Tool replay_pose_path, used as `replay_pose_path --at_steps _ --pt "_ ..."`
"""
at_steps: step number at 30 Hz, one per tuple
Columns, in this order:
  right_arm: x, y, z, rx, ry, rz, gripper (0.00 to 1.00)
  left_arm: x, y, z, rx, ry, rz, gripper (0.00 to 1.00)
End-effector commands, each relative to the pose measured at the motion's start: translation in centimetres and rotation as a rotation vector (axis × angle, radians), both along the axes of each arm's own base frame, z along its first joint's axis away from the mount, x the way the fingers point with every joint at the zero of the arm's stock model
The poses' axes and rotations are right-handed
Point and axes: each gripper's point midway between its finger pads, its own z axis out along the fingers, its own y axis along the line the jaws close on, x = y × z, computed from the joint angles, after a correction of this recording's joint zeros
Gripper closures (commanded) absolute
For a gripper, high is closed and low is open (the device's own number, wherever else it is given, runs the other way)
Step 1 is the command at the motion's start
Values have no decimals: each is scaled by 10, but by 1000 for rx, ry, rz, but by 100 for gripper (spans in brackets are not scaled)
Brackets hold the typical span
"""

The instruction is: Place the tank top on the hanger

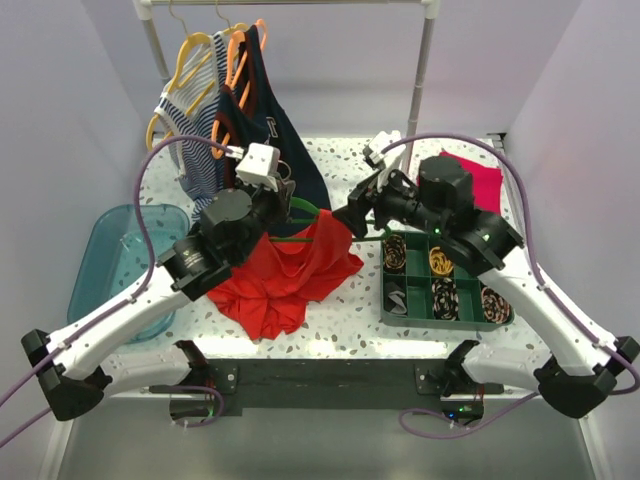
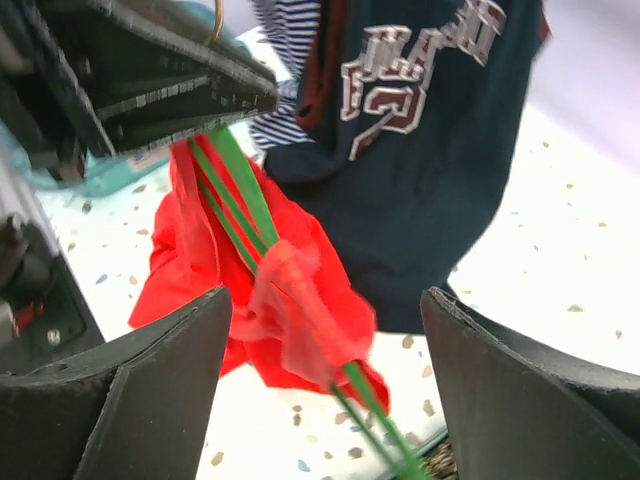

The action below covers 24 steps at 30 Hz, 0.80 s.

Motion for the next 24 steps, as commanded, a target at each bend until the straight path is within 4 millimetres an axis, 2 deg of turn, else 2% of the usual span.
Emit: replay_pose_path --at_steps 1,2,3,4,8,12,13,15,18,19,21,22,23,24 --pt "-20 14 -2 -64 -23 272 22 -20 -2 53 -23 -89 -122 100" --pt "-18 20 -10 -78 5 308 23 -23 -2 56 -19 -90 -134 100" --pt "-20 23 -8 -67 12 336 24 -25 0 65 -26 -102 -137 100" --pt "-26 26 -10 -59 37 382 25 -26 0 67 -17 -107 -140 100" --pt "-25 36 -16 -38 90 411 27 -30 -2 76 -5 -122 -172 100" --pt "-29 37 -22 -30 125 422 37 -30 -5 82 -5 -136 -187 100" --pt "-29 38 -21 -21 126 412 49 -30 -6 84 -4 -140 -189 100" --pt "-27 34 -22 -19 124 374 62 -29 -8 87 -7 -145 -195 100" --pt "-27 29 -23 -10 130 336 88 -28 -14 94 -19 -155 -212 100" --pt "-31 26 -16 11 114 330 100 -28 -15 95 -22 -155 -214 100" --pt "-31 22 -14 30 101 303 100 -27 -20 103 -35 -164 -225 100" --pt "-35 18 -9 49 94 292 100 -26 -24 104 -37 -167 -237 94" --pt "-38 16 -7 57 88 284 100 -27 -25 110 -47 -175 -246 79" --pt "-39 13 -13 55 98 272 100 -28 -27 114 -55 -182 -255 69"
